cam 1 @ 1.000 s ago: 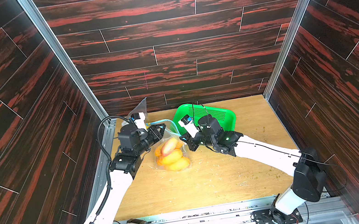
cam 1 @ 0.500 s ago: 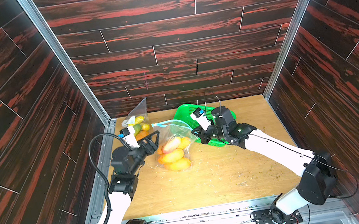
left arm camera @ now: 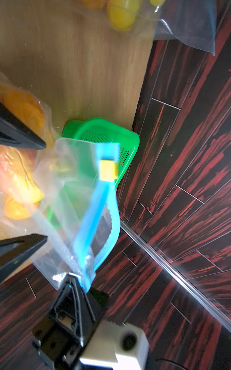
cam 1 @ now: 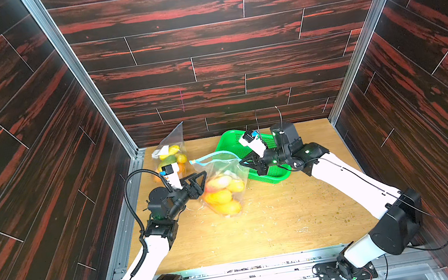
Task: Place the mango in a zip-top bag and seal the zipper
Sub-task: Zip the zipper on the zipper food storage bag.
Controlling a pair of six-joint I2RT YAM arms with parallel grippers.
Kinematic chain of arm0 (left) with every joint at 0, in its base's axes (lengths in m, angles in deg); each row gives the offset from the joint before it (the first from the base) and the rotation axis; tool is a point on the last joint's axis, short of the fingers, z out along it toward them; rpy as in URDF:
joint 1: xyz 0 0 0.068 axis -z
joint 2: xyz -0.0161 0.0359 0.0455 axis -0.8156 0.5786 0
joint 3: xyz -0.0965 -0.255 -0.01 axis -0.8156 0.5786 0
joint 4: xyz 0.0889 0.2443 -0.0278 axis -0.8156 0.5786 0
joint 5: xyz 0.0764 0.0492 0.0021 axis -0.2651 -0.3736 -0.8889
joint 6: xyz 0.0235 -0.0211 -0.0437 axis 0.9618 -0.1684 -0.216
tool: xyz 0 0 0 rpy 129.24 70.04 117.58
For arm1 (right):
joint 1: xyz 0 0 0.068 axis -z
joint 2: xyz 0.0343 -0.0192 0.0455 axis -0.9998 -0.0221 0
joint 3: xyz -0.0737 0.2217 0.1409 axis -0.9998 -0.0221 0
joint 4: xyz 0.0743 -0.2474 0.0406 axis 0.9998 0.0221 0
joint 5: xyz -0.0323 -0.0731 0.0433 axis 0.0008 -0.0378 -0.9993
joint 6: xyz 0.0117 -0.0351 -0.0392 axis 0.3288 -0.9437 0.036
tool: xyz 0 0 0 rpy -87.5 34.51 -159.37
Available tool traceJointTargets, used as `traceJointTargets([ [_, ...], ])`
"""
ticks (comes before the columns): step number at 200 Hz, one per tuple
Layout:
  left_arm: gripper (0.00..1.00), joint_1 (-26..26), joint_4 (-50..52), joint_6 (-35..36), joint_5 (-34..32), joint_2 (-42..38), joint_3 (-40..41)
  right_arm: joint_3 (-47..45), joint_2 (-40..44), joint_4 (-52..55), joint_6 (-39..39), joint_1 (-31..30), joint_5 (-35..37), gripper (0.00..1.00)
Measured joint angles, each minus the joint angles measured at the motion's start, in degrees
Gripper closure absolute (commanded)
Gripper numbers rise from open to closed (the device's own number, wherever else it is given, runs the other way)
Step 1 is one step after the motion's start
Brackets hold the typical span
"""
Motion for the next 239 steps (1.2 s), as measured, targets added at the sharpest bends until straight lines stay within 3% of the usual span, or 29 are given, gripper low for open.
traceJointTargets([
  [62, 0.33, -0.66, -1.36, 5.79, -0.2, 1.57, -0.09, 3.26, -2.21, 3.04, -4.37, 2.58, -0.98, 1.0],
  [99, 0.33, -0.92, -11.65, 5.07, 2.08, 4.9, 3.69, 2.97, -2.62, 4.85, -8.68, 7.21, -7.41, 1.0],
  [140, 0.33, -0.96, -20.11, 5.09, 4.66, 12.66, 3.96, 2.97, -2.62, 7.21, -11.28, 9.79, -13.11, 1.0],
  [179, 0.35, -0.96, -25.03, 6.1, 8.33, 21.18, -2.58, 2.97, -2.62, 7.74, -12.13, 9.64, -14.95, 1.0],
  [191, 0.4, -0.96, -25.94, 6.78, 9.05, 22.84, -4.22, 2.97, -2.62, 7.85, -12.26, 9.66, -15.1, 1.0],
  [211, 0.61, -0.96, -28.46, 7.17, 10.05, 24.57, -4.79, 2.93, -2.62, 7.87, -12.28, 9.66, -15.15, 1.0],
  [239, 0.75, -0.96, -31.69, 6.14, 10.67, 25.68, -4.74, 1.99, -2.62, 7.41, -12.24, 9.77, -15.19, 1.0],
])
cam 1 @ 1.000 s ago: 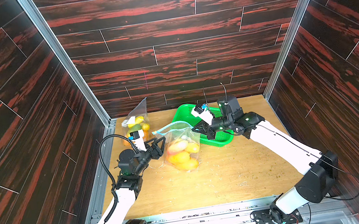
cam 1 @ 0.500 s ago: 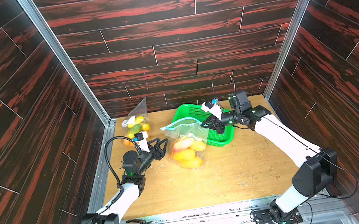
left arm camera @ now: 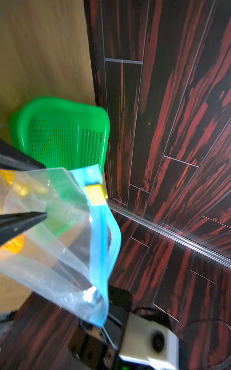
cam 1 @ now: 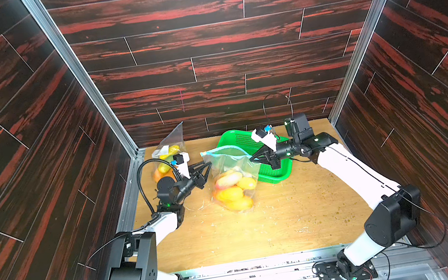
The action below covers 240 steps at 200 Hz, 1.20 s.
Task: Place the mango in a zip-top bag and seal the zipper
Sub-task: Zip the zipper on the zipper food storage bag.
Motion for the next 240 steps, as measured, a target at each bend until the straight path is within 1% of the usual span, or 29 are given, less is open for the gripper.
traceJointTargets([
  [7, 0.8, 0.0, -0.57, -0.11, 0.04, 0.0, 0.0, -0.35, 0.0, -0.17, 0.02, 0.07, -0.17, 1.0],
  [20, 0.85, -0.02, -1.18, -0.09, 0.07, 0.0, 0.02, -1.03, 0.02, -0.59, 0.2, 0.33, -0.61, 1.0],
  [29, 0.93, -0.02, -1.44, -0.24, 0.07, 0.0, 0.04, -1.6, 0.11, -1.09, 0.39, 0.52, -0.92, 1.0],
  [41, 0.96, 0.0, -1.46, 0.13, 0.04, -0.09, 0.07, -2.45, 0.31, -1.55, 0.59, 0.72, -1.18, 1.0],
  [45, 1.0, 0.0, -1.44, 0.11, 0.04, -0.11, 0.07, -2.71, 0.37, -1.7, 0.66, 0.83, -1.22, 1.0],
  [87, 1.0, 0.0, 0.44, 1.22, -0.28, -2.01, 0.39, -3.72, 0.57, -3.28, 2.27, 1.57, -1.36, 1.0],
  [116, 1.0, 0.0, 4.44, 2.14, -1.79, -5.97, 0.96, -3.69, 0.59, -4.83, 6.08, 2.86, 2.34, 1.0],
  [119, 1.0, 0.0, 5.16, 2.21, -2.03, -6.51, 0.96, -3.69, 0.59, -4.9, 6.45, 2.97, 2.84, 0.98],
  [124, 1.0, 0.0, 6.45, 2.56, -2.56, -7.65, 0.96, -3.69, 0.59, -4.9, 7.04, 3.23, 3.61, 0.88],
  [127, 1.0, 0.0, 7.23, 2.69, -2.86, -8.26, 0.96, -3.69, 0.59, -4.85, 7.32, 3.32, 4.02, 0.83],
  [142, 1.0, 0.0, 11.78, 3.65, -4.52, -12.09, 0.92, -3.67, 0.87, -4.68, 8.83, 3.69, 4.2, 0.69],
  [149, 1.0, 0.0, 13.53, 3.98, -5.05, -13.64, 0.9, -3.74, 1.4, -4.76, 9.51, 3.82, 3.37, 0.59],
  [153, 1.0, 0.0, 14.56, 4.2, -5.22, -14.51, 0.85, -3.85, 1.81, -5.11, 8.92, 3.82, 2.89, 0.56],
  [178, 1.0, 0.02, 17.7, 5.05, -5.03, -17.11, 0.55, -5.51, 7.52, -9.05, 11.21, 2.34, 0.33, 0.4],
  [185, 1.0, 0.07, 18.18, 5.2, -4.7, -17.25, 0.28, -5.18, 8.85, -10.25, 11.3, 1.27, -0.15, 0.37],
  [192, 1.0, 0.09, 18.64, 5.35, -4.35, -17.25, 0.0, -4.0, 9.44, -10.8, 11.28, 0.0, -0.59, 0.36],
  [207, 1.0, 0.44, 19.3, 5.75, -3.28, -17.25, -0.44, 0.63, 8.22, -10.99, 11.08, -2.6, -1.25, 0.34],
  [227, 1.0, 1.18, 19.96, 6.49, -2.27, -17.31, -0.94, 10.38, 2.14, -9.44, 10.27, -6.1, -1.33, 0.31],
  [240, 1.0, 1.81, 20.59, 7.04, -1.86, -17.49, -1.27, 17.44, -3.48, -7.28, 9.68, -8.33, 0.24, 0.29],
])
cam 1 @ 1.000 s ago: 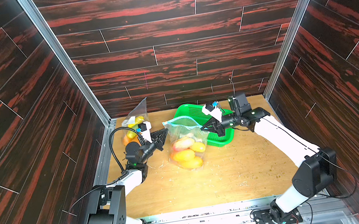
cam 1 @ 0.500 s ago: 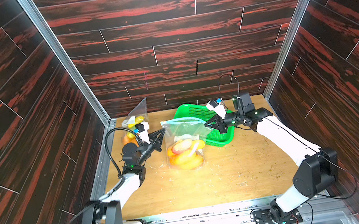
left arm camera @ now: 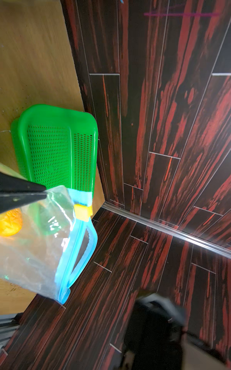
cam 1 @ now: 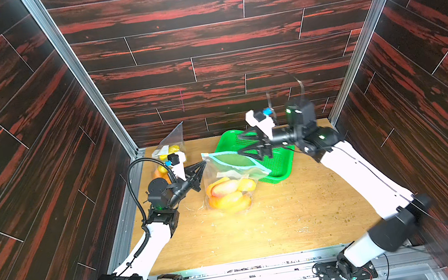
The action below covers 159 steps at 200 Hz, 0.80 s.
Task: Place the mango in a zip-top bag and seal the zipper
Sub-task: Zip the zipper on the zipper food storage bag.
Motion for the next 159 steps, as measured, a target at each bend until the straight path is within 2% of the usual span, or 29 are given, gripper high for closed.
traceJointTargets([
  [37, 1.0, 1.11, 1.66, 1.55, -0.09, -0.59, -0.37, 14.25, -14.4, 7.56, 0.87, -5.38, 7.54, 0.28],
  [58, 1.0, 1.27, 3.21, 2.32, -0.5, -0.9, -0.52, 17.92, -19.17, 11.37, 1.97, -6.27, 10.01, 0.29],
  [74, 1.0, 1.42, 4.26, 2.54, -0.83, -0.92, -0.55, 18.27, -20.37, 13.22, 2.84, -6.25, 10.67, 0.36],
  [89, 1.0, 1.46, 4.79, 2.8, -1.2, -0.92, -0.55, 18.51, -20.52, 14.32, 3.13, -6.19, 10.91, 0.51],
  [115, 1.0, 1.49, 5.09, 3.13, -1.53, -0.92, -0.55, 20.11, -20.52, 14.91, 4.11, -6.19, 10.67, 0.68],
  [133, 1.0, 1.49, 5.22, 3.32, -1.62, -0.92, -0.55, 20.9, -20.55, 14.84, 4.2, -6.21, 9.86, 0.68],
  [148, 1.0, 1.51, 5.46, 3.39, -1.77, -0.92, -0.55, 21.27, -20.57, 14.97, 4.07, -6.27, 9.4, 0.63],
  [159, 1.0, 1.51, 5.57, 3.39, -1.97, -0.92, -0.55, 21.94, -20.92, 15.61, 3.87, -6.34, 8.92, 0.63],
])
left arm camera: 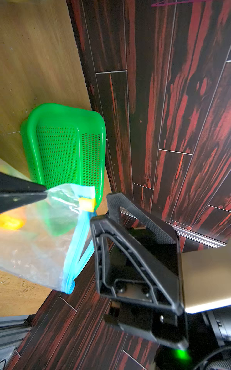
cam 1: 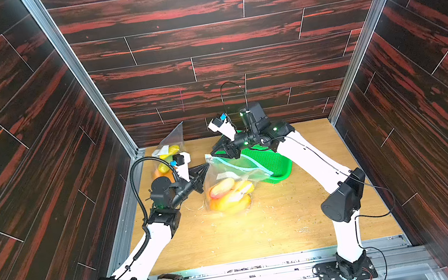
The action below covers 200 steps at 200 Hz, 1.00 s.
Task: Place the mango in a zip-top bag and seal the zipper
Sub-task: Zip the zipper on the zipper food storage bag.
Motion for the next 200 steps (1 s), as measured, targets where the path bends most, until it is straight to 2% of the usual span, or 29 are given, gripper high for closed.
traceJointTargets([
  [59, 1.0, 0.0, 0.37, 0.02, -0.79, 0.0, 0.0, 5.09, -4.61, 3.32, -0.92, -0.26, -1.11, 0.58],
  [100, 1.0, 0.02, 0.72, 0.11, -1.05, -0.02, 0.0, 7.74, -6.6, 5.18, -0.98, -0.42, -1.7, 0.88],
  [109, 0.93, 0.02, 0.76, 0.24, -1.14, 0.0, 0.0, 7.78, -6.6, 5.33, -1.2, -0.52, -1.88, 0.92],
  [121, 0.72, 0.0, 0.79, 0.46, -1.29, -0.02, 0.0, 7.8, -6.6, 5.44, -1.14, -0.61, -1.92, 0.95],
  [142, 0.57, 0.02, 1.29, 1.09, -1.05, -0.02, 0.0, 7.8, -6.6, 5.42, -1.14, -0.66, -2.19, 1.0],
  [161, 0.51, 0.07, 1.92, 1.68, -1.07, -0.02, -0.02, 7.8, -6.6, 5.42, -1.11, -0.66, -2.58, 1.0],
  [167, 0.45, 0.07, 2.08, 2.05, -1.14, -0.02, -0.02, 7.8, -6.6, 5.42, -1.11, -0.66, -2.78, 1.0],
  [200, 0.42, 0.07, 3.96, 3.61, -2.38, 0.2, -0.59, 7.76, -6.6, 5.38, -1.14, -0.66, -3.69, 1.0],
])
